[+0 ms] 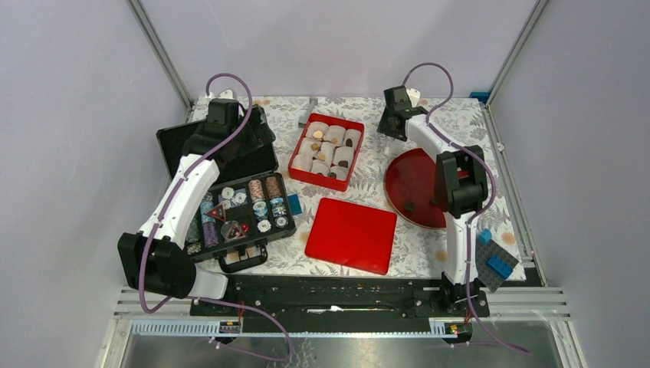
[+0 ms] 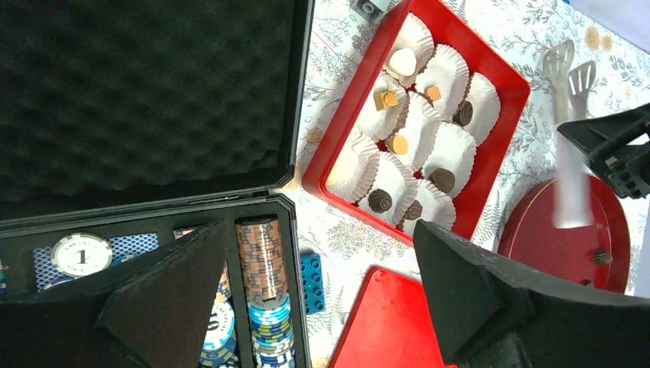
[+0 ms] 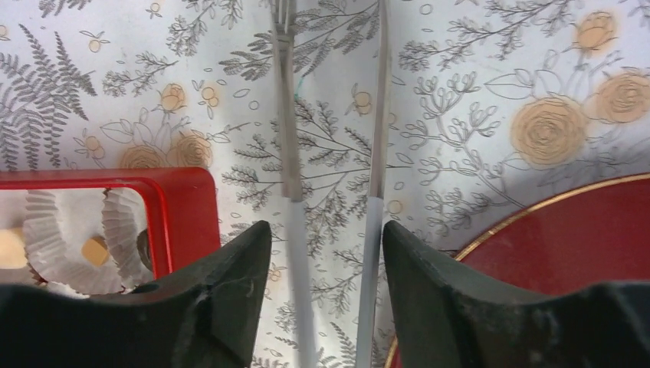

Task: Pack the chocolate

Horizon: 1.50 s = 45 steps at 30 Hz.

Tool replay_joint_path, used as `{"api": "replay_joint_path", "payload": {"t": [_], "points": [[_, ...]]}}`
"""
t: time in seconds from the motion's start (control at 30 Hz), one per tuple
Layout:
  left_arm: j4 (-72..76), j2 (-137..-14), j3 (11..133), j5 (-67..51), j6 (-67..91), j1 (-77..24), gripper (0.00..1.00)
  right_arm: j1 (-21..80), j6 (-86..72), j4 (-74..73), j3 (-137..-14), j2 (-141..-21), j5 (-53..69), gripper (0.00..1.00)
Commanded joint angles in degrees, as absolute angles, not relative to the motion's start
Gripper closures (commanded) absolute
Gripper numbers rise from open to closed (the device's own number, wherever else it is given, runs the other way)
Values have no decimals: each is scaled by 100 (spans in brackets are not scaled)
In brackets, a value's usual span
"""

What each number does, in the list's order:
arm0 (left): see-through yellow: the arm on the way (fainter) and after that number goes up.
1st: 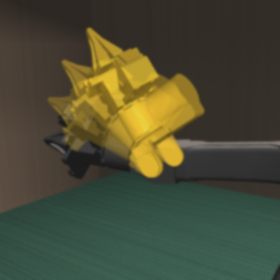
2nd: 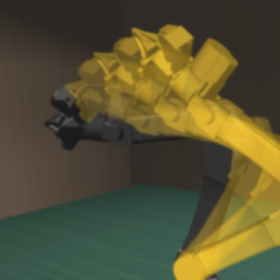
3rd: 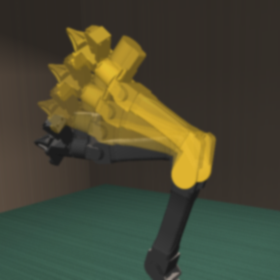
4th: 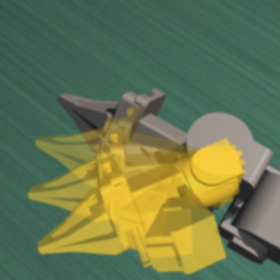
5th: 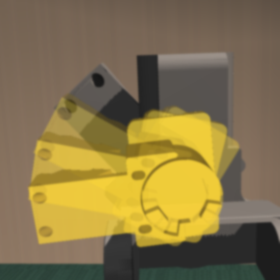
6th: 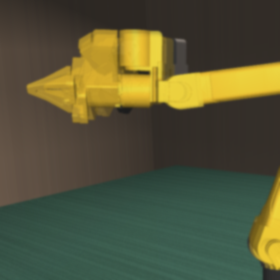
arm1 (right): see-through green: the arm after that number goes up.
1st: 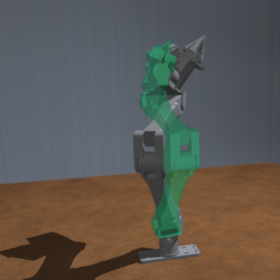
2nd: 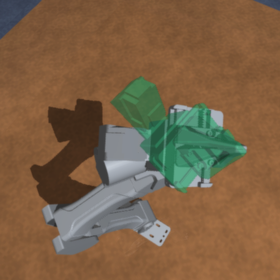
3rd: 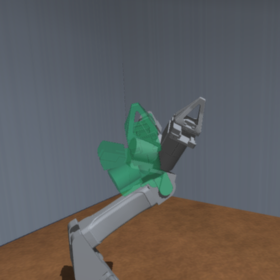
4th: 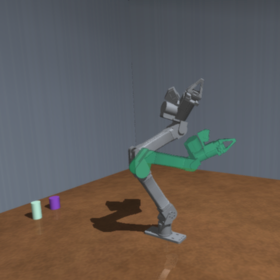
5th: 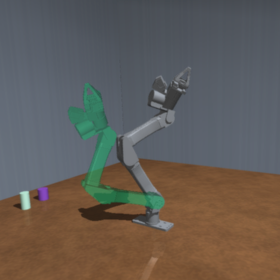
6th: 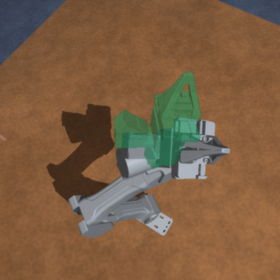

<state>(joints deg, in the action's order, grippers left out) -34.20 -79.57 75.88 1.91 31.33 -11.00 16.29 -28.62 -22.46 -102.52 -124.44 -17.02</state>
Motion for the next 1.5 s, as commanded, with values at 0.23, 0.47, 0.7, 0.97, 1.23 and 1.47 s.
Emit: {"api": "replay_joint_path", "payload": {"t": [0.23,0.47,0.7,0.97,1.23,1.47], "points": [[-3360,-7841,7764,170,3146,-1072,1,1679,-3049,-2258,-11095,-12281,-1064,20],[-3366,-7881,7807,88,3085,-1072,1,1836,-2402,-2227,-9704,-10651,-623,20],[-3634,-7861,7972,26,3007,-1089,1,2617,-2334,-3154,-7435,-8575,-1091,20],[-3747,-7417,7421,109,3050,-1344,1,3269,-4089,-4645,-5661,-6755,-1435,13],[-4113,-7381,6923,947,3359,-2790,1,3396,-4820,-3908,-4361,-6601,-1158,23],[-4106,-7381,6827,1282,3715,-3819,1,3410,-4747,-2913,-3970,-7196,-1553,36]]}}
